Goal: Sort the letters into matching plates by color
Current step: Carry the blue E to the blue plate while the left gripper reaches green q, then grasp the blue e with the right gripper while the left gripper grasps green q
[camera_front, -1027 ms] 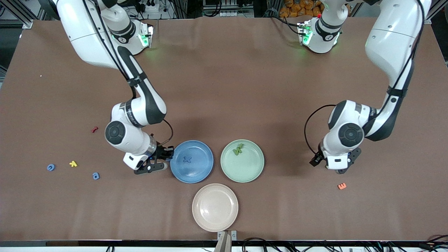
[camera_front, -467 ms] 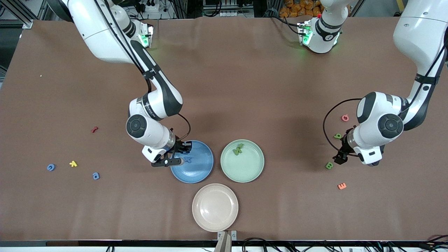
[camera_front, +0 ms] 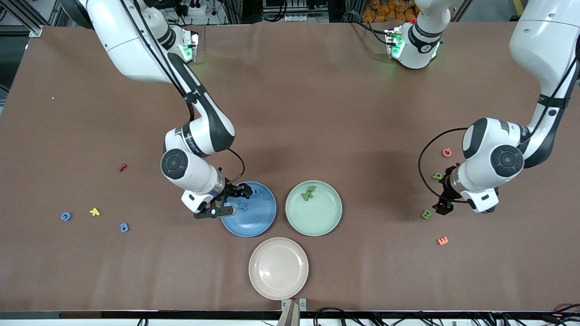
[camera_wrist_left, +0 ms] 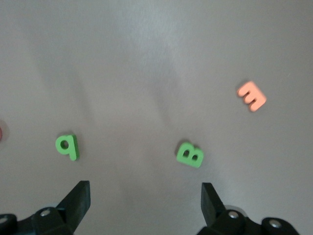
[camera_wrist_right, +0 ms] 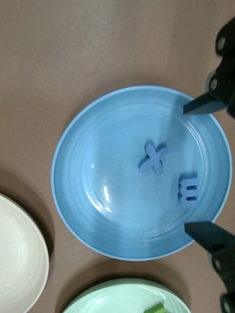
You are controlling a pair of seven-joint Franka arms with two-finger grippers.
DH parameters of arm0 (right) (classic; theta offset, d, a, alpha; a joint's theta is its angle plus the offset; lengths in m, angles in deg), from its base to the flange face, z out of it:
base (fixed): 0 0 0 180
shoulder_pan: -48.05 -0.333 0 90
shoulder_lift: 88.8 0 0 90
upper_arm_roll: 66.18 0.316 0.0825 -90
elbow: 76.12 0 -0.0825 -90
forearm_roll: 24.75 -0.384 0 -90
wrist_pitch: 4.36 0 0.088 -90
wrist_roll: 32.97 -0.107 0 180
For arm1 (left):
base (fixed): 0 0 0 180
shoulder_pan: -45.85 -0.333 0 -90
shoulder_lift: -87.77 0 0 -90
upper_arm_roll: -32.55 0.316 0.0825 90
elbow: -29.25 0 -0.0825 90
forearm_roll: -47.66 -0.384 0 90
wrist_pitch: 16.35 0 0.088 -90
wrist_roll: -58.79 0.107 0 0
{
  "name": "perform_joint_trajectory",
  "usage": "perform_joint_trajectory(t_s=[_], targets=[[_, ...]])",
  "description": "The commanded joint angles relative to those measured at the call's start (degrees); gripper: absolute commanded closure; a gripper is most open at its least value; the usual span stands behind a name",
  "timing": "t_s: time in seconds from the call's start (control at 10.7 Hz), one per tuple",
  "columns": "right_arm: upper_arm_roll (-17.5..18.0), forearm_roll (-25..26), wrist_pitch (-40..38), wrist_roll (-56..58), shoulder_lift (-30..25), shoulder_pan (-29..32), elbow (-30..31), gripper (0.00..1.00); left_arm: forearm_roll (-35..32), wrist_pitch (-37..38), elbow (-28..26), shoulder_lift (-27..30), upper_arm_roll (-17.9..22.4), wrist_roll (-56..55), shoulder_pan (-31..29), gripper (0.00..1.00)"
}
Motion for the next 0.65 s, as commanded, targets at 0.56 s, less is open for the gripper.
perform_joint_trajectory(t_s=[0.56], targets=[[-12.31,1.15,-1.07,0.89,-1.22,3.99,0.03,0.00,1.50,-0.01,-0.92,1.12,9.75,-3.51,2.93,0.00]])
